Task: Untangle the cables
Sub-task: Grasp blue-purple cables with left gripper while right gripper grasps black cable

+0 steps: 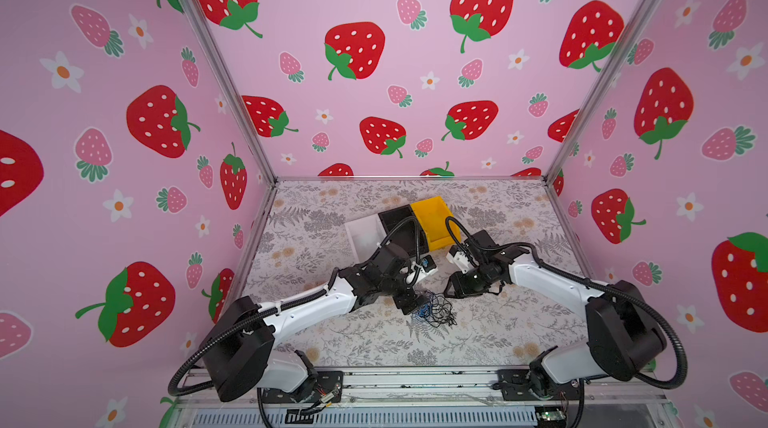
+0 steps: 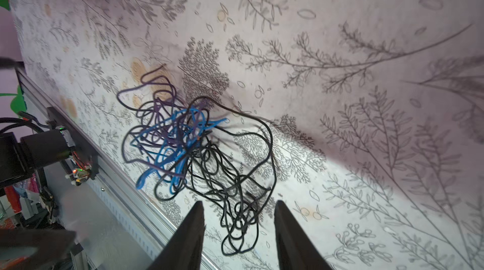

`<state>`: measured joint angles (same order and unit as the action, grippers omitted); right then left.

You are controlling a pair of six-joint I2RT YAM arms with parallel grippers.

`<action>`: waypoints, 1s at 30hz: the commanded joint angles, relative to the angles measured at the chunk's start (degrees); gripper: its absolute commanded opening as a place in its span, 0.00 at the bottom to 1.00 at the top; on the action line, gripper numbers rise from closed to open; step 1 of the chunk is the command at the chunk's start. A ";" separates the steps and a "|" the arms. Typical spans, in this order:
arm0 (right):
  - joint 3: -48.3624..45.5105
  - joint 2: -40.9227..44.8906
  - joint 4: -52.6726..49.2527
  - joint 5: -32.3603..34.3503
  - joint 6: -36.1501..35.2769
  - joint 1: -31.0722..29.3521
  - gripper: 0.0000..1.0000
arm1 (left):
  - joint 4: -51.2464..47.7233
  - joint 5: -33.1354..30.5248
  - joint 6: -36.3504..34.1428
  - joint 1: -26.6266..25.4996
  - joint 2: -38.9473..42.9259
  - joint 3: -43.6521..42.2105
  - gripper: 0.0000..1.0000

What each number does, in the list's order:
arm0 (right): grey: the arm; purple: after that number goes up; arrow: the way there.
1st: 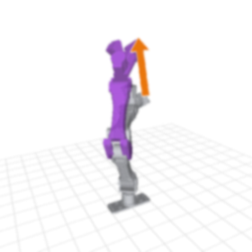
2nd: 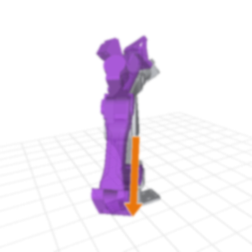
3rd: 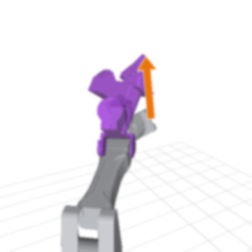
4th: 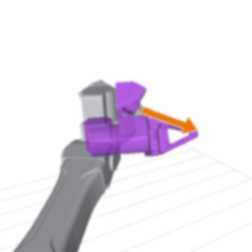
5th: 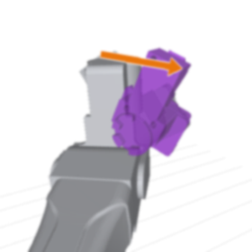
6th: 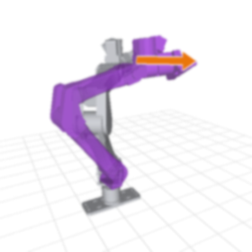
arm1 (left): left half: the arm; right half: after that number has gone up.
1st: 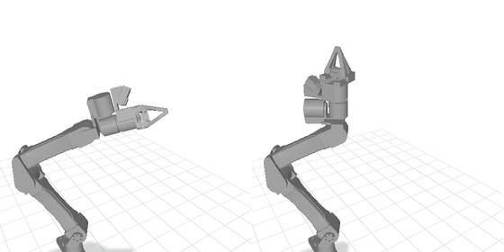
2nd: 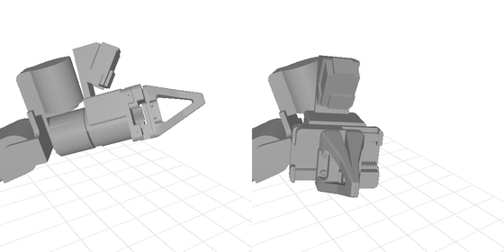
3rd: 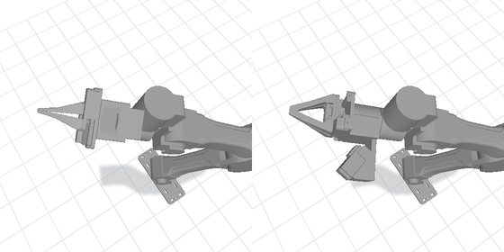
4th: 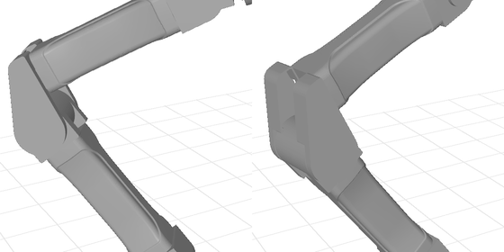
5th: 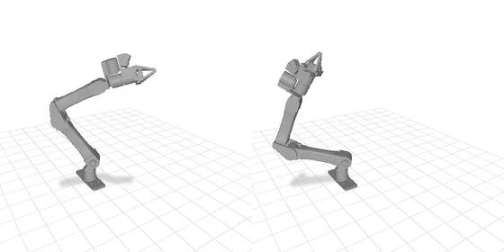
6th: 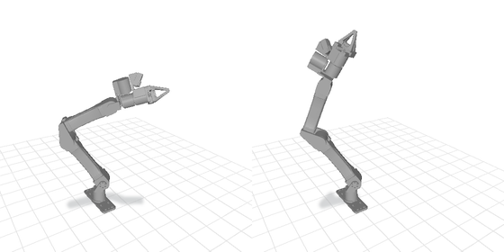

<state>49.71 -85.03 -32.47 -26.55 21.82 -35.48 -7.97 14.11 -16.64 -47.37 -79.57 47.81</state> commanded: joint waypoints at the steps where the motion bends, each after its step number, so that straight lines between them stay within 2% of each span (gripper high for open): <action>1: -0.78 -1.99 0.28 -1.35 -0.63 0.11 0.47 | 0.41 0.66 -2.33 -0.17 0.72 0.38 0.92; 18: 0.46 -8.34 4.90 -3.13 -1.43 -0.10 0.45 | 1.64 -0.06 -3.20 -0.17 -0.42 -0.72 0.91; 20: 0.72 -9.04 5.18 -3.40 -1.45 -0.19 0.39 | 1.25 0.39 -3.32 -0.17 -1.34 0.00 0.91; 22: 0.91 -9.52 5.61 -3.50 -1.43 -0.28 0.26 | 1.11 0.36 -3.10 -0.17 -2.43 0.81 0.91; 25: 0.91 -9.15 6.01 -2.92 -1.36 -0.29 0.12 | 1.46 1.26 -3.15 -0.13 -3.77 1.60 0.91; 30: 1.26 -6.75 5.25 1.04 -1.64 -0.13 0.00 | 0.87 3.31 -3.43 -0.17 -7.56 4.31 0.90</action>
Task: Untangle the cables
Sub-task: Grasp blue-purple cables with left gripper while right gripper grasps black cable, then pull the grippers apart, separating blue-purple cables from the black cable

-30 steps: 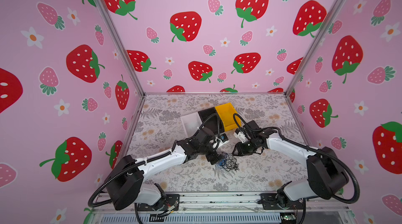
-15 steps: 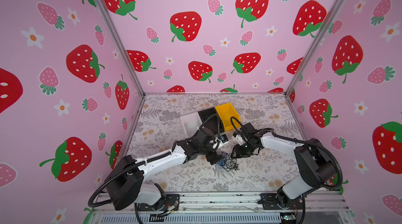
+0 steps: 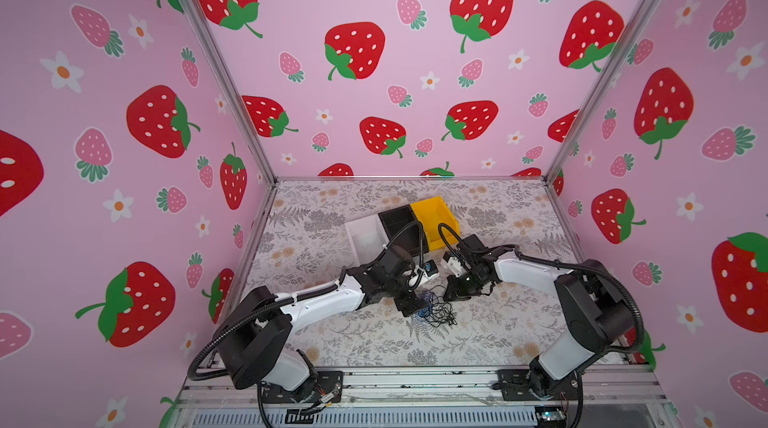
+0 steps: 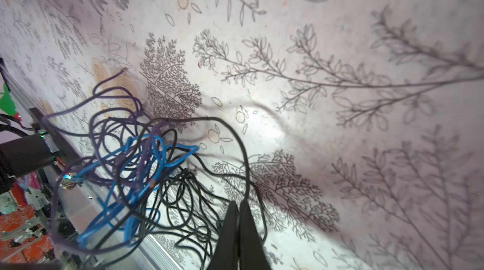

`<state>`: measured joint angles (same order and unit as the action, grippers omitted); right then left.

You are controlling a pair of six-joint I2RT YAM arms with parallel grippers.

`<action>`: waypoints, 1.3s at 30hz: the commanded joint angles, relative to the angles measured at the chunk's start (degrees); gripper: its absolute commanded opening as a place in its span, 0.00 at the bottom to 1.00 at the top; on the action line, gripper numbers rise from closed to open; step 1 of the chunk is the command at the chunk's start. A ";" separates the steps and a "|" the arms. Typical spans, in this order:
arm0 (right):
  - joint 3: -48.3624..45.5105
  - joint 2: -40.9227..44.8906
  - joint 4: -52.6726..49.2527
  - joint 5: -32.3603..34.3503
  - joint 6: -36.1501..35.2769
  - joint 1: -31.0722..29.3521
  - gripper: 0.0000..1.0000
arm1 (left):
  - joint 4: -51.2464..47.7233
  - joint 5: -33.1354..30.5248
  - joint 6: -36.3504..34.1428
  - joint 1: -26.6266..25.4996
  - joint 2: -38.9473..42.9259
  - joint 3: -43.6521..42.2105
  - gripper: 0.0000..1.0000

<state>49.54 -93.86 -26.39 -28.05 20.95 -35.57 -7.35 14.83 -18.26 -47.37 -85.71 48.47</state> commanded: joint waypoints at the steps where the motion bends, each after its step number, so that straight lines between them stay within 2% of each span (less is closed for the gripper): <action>1: 1.52 2.96 -0.94 3.43 -0.76 0.06 0.00 | 0.11 2.87 -1.78 -0.17 -2.23 4.35 0.89; 7: 1.61 6.22 -1.51 5.27 -0.38 1.29 0.00 | -1.44 4.30 -2.68 -0.17 -6.64 7.54 0.85; 10: 1.44 6.49 -1.86 5.64 -0.73 1.90 0.00 | -3.81 4.90 -4.25 -0.10 -8.42 9.23 0.79; 14: 1.00 7.22 -2.42 6.32 -1.17 2.95 0.00 | -6.74 6.64 -4.79 0.43 -9.72 10.59 0.63; 19: 0.65 8.59 -2.95 7.09 -1.82 5.00 0.00 | -8.02 7.18 -4.62 1.05 -9.00 10.38 0.32; 30: -0.06 10.64 -3.47 8.63 -3.18 8.76 0.00 | -9.96 2.34 -3.96 4.30 0.01 6.42 0.00; 36: 0.24 11.77 -3.58 8.84 -3.85 11.05 0.00 | -10.34 2.38 -3.32 7.27 7.46 0.93 0.01; 39: 0.30 11.52 -2.12 6.41 -3.83 10.98 0.00 | -8.73 4.98 -1.34 7.15 7.19 1.17 0.36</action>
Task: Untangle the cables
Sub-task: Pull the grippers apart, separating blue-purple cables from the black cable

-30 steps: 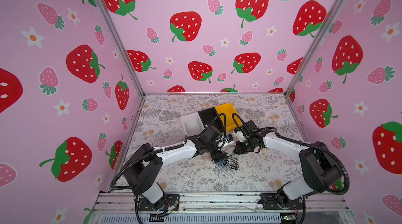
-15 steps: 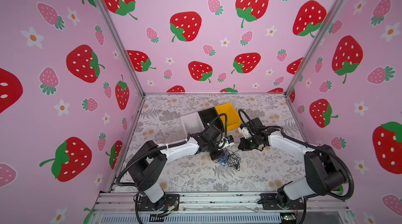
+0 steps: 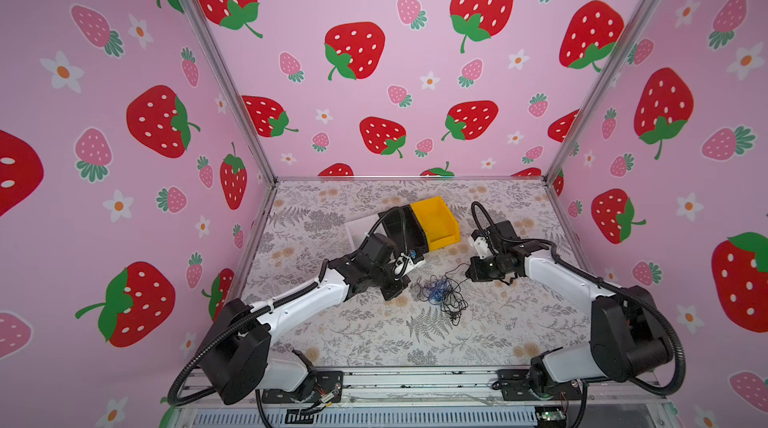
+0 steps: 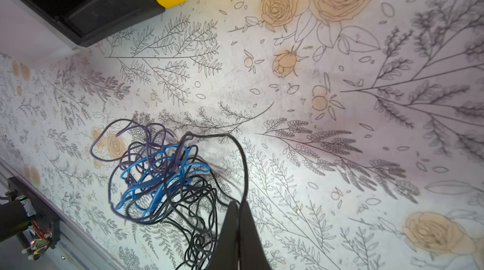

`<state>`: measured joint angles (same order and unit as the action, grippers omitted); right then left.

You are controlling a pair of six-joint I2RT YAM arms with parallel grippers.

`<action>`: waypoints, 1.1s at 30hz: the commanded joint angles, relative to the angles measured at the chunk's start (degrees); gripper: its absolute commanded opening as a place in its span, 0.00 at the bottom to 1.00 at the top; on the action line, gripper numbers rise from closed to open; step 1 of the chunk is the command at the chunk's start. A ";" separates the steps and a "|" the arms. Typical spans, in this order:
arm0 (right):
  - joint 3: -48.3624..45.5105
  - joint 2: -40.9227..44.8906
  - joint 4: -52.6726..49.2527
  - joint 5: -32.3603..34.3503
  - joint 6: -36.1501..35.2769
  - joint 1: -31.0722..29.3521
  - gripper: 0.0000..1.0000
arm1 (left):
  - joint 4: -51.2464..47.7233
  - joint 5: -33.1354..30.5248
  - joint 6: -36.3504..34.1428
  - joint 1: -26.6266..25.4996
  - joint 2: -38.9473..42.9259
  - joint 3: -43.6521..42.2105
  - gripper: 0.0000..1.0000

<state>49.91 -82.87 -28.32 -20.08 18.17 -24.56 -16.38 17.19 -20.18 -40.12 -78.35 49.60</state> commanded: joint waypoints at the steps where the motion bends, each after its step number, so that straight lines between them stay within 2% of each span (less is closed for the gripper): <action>1: -0.08 0.23 0.06 -1.98 -1.00 -0.05 0.00 | 0.91 3.84 1.78 -0.40 -1.25 0.99 0.45; 2: 0.08 -0.20 0.03 -2.17 -1.04 -0.14 0.00 | 1.51 4.50 2.45 -1.02 -3.19 2.40 0.52; 5: 0.61 -0.93 -0.33 -2.13 -1.44 -0.14 0.00 | 1.08 3.36 0.89 -3.79 -10.63 7.74 0.62; 10: 1.42 -0.55 -0.70 -2.14 -1.71 -0.14 0.00 | 1.01 2.87 -0.98 -4.96 -20.63 14.77 0.73; 13: 1.18 -0.60 -0.64 -2.25 -1.72 -0.14 0.00 | 3.05 3.97 -1.03 -5.05 -21.94 15.26 0.91; 19: 0.56 -1.39 0.14 -2.80 -1.65 -0.14 0.00 | 0.60 4.31 -2.35 -5.25 -27.66 19.08 0.91; 23: 0.54 -1.85 0.63 -3.32 -1.48 -0.14 0.00 | -0.57 3.50 -3.17 -5.32 -31.25 21.48 0.80; 26: 0.68 -2.12 0.39 -2.88 -1.55 -0.14 0.00 | -1.75 5.02 -3.88 -5.29 -31.74 22.11 0.65; 28: 0.64 -2.05 0.37 -2.14 -1.45 -0.05 0.00 | -3.11 5.46 -4.39 -5.27 -31.23 22.12 0.48; 31: 0.39 -2.03 0.67 -1.34 -1.29 0.16 0.00 | -3.95 5.05 -4.34 -5.08 -28.77 20.95 0.12; 33: -0.13 -2.03 0.97 -0.98 -1.12 0.47 0.00 | -6.14 5.20 -3.92 -4.84 -26.27 20.52 0.00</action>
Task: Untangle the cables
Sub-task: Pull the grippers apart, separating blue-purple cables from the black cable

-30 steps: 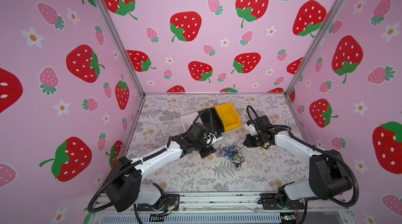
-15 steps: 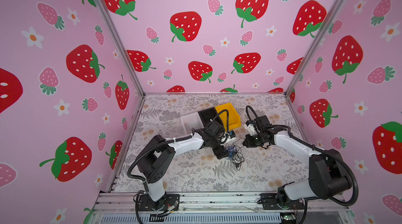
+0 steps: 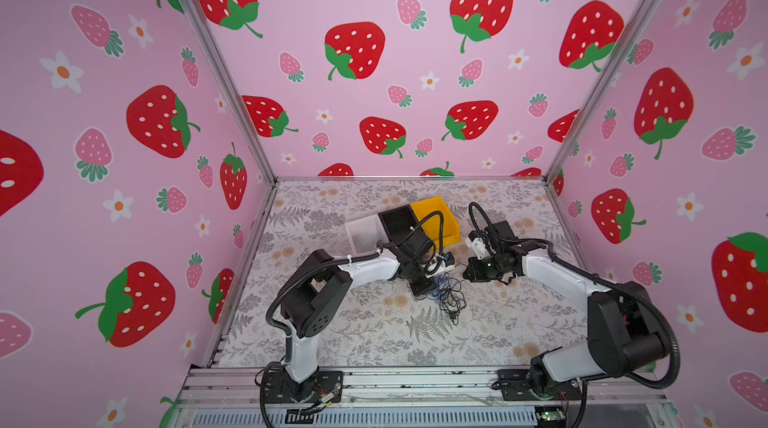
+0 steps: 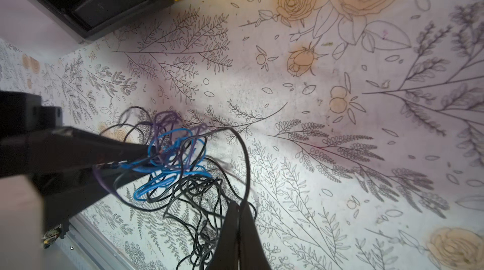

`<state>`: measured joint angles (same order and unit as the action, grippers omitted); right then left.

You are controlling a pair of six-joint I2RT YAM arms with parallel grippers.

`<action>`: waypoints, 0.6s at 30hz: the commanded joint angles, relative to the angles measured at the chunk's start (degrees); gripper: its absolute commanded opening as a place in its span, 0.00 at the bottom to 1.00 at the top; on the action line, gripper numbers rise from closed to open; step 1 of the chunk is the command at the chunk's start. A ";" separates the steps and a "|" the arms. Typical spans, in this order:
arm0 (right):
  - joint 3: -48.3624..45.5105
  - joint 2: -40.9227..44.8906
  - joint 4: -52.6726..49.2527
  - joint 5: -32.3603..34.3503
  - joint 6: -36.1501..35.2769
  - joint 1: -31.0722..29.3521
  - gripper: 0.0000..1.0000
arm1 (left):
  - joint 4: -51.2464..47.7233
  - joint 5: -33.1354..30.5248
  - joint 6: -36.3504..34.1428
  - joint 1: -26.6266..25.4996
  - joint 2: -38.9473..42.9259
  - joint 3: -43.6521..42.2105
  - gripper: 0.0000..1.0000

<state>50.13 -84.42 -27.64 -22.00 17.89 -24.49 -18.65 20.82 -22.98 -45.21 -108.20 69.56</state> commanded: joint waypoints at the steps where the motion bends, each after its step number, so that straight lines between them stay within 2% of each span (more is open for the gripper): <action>1: -0.74 -0.48 0.55 1.14 -0.71 0.70 0.00 | -4.57 1.65 -1.03 0.39 4.87 0.07 0.00; 9: -2.58 -0.13 2.34 2.73 -0.63 3.64 0.00 | -7.69 -1.34 -0.29 3.49 17.28 -9.40 0.00; 14: -2.40 0.25 2.11 5.02 -0.91 4.36 0.00 | -10.83 -2.64 -0.02 6.54 22.43 -13.67 0.00; 18: -1.46 1.50 3.18 4.16 -0.99 4.40 0.00 | -9.59 -4.94 0.67 7.22 25.14 -17.22 0.00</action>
<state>48.14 -84.38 -25.23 -18.41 17.89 -20.34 -26.72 17.50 -22.13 -38.04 -84.71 53.76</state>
